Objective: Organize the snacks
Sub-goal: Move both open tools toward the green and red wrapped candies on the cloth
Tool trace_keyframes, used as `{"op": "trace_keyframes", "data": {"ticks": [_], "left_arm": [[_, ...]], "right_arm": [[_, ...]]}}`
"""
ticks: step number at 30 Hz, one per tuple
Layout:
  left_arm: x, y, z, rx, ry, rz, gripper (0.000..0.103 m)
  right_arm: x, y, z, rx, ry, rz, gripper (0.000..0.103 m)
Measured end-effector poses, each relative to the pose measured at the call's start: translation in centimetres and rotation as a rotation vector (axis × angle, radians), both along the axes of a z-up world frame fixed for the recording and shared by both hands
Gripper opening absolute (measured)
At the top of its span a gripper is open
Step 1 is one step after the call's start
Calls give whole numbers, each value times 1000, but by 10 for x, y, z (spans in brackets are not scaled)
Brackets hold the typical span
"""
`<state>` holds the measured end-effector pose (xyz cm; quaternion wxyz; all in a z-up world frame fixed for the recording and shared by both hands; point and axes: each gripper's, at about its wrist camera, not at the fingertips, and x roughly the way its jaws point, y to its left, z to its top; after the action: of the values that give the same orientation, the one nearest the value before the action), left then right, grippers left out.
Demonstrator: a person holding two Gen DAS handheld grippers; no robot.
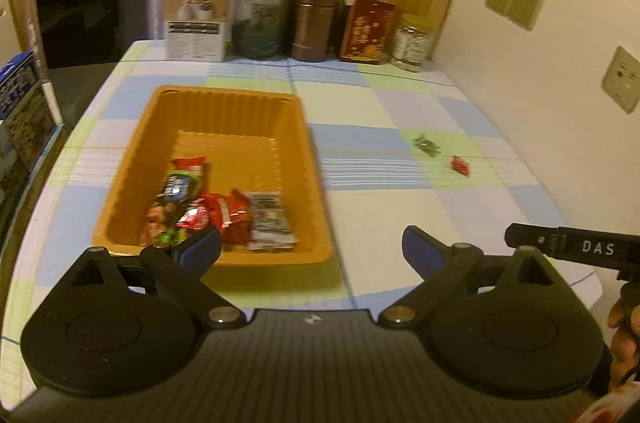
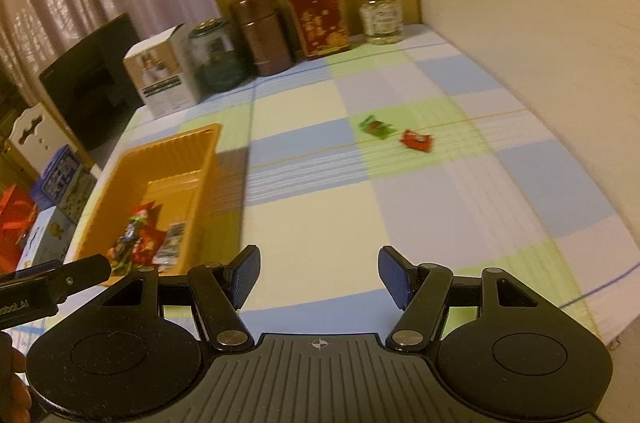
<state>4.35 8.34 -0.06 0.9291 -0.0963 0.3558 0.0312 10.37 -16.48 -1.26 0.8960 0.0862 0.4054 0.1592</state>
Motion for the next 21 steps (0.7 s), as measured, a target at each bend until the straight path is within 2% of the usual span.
{"op": "trace_keyframes", "data": {"ticks": [10, 21], "left_arm": [[14, -38, 4, 5, -11, -70, 99], [33, -62, 5, -5, -10, -136, 99]], "right_arm": [[0, -40, 2, -5, -3, -69, 65], [9, -64, 0, -5, 4, -112, 65]]}}
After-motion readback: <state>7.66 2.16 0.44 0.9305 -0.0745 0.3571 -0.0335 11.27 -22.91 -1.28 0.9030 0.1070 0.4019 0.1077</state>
